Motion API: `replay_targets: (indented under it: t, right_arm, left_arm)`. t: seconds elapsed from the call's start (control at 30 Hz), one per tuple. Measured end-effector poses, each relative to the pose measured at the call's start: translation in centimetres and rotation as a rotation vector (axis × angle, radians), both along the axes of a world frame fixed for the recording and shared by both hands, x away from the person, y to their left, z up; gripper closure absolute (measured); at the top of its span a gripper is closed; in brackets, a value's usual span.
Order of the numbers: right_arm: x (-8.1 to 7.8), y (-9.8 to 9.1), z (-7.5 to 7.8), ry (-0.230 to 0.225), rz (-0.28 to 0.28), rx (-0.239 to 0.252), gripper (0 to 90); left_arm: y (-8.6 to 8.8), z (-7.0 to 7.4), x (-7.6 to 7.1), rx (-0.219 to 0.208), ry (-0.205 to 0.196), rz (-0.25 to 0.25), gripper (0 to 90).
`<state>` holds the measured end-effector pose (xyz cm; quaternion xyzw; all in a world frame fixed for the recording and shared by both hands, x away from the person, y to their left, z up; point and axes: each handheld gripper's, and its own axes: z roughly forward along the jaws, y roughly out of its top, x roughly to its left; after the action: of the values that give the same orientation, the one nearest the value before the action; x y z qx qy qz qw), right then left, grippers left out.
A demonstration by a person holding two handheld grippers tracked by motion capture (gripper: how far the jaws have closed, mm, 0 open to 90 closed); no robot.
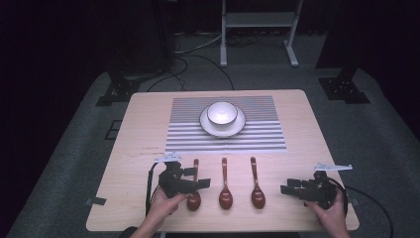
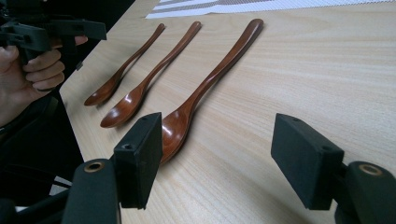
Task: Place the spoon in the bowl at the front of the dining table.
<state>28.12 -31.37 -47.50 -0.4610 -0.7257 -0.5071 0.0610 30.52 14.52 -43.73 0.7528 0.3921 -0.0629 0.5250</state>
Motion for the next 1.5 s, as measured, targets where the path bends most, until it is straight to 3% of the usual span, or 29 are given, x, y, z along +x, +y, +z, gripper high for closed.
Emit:
replay_targets:
  t: [0.3,0.9,1.5]
  right_arm:
    - [0.0,0.1,0.0,-0.002,0.002,-0.006,32.7]
    - [-0.1,0.3,0.1,-0.003,0.002,-0.021,32.7]
    - [0.0,0.3,0.0,-0.003,-0.001,-0.019,32.6]
  left_arm:
    - [-0.9,0.0,-0.2,-0.006,0.008,-0.026,6.7]
    - [-3.9,-0.2,-1.3,0.028,0.006,-0.12,6.6]
    - [-6.2,-0.7,-2.1,0.001,0.078,-0.214,6.7]
